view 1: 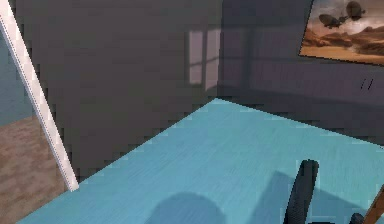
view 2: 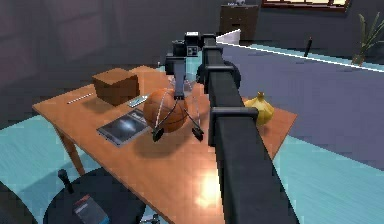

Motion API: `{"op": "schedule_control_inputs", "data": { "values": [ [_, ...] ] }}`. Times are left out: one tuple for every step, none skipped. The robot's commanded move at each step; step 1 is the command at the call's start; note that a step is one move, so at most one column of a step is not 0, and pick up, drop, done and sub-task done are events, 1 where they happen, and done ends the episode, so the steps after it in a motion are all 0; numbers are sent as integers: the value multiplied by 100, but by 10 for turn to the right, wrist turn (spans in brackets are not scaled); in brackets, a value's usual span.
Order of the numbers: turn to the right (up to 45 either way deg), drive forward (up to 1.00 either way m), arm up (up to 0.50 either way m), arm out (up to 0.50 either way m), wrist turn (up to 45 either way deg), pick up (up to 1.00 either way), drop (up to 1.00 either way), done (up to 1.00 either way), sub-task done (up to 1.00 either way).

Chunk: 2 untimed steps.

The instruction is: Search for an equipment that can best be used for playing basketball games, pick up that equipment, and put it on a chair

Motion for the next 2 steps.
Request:
{"op": "schedule_control_inputs", "data": {
  "values": [
    [0, 0, 0, 0, 450, 0, 0, 0, 0],
    [0, 0, 0, 0, 450, 0, 0, 0, 0]
  ]
}}
